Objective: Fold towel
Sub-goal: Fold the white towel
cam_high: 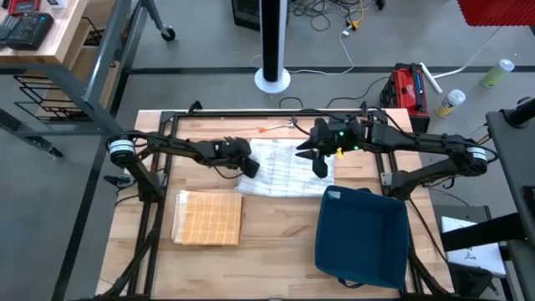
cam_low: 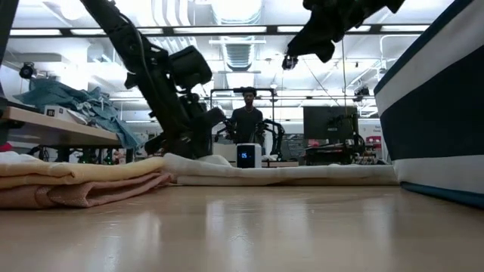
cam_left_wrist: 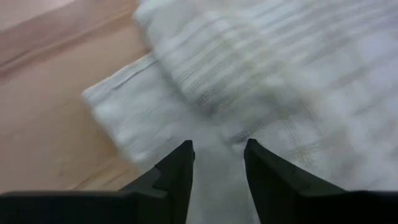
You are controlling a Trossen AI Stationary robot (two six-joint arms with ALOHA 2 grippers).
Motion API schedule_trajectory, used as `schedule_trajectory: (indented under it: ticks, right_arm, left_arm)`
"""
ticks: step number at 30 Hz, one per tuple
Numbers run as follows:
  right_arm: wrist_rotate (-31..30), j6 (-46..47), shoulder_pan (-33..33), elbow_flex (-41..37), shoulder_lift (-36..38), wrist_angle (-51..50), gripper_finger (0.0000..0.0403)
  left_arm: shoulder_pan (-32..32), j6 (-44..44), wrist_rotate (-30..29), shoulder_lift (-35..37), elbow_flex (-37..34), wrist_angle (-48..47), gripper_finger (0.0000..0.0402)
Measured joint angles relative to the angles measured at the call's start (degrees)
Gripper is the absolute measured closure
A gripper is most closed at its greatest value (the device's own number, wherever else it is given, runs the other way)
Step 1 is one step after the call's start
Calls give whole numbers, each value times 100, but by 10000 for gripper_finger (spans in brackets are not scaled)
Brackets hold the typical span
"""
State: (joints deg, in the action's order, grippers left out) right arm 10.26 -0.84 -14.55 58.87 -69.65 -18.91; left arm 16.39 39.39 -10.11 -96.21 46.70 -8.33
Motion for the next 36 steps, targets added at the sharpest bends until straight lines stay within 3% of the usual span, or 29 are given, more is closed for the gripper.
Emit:
schedule_trajectory:
  ticks: [10,14,19,24,32,36]
  right_arm:
    - [-147,371,0,-506,174,39,286]
    - [-153,431,2,-570,140,118,284]
    - [-293,431,4,-570,140,443,294]
    - [-282,429,37,-570,86,540,308]
    - [-282,398,146,-577,-495,682,330]
    - [-285,307,229,-577,-989,998,334]
  left_arm:
    - [-9,-449,408,-67,216,364,255]
    - [-5,-728,1008,-89,216,565,284]
    - [-69,-1013,1224,-85,216,1197,385]
    - [-185,-1167,2073,-71,232,2061,399]
    - [-385,-1225,2425,-27,236,3172,401]
    - [-396,-1192,2466,-21,236,3265,401]
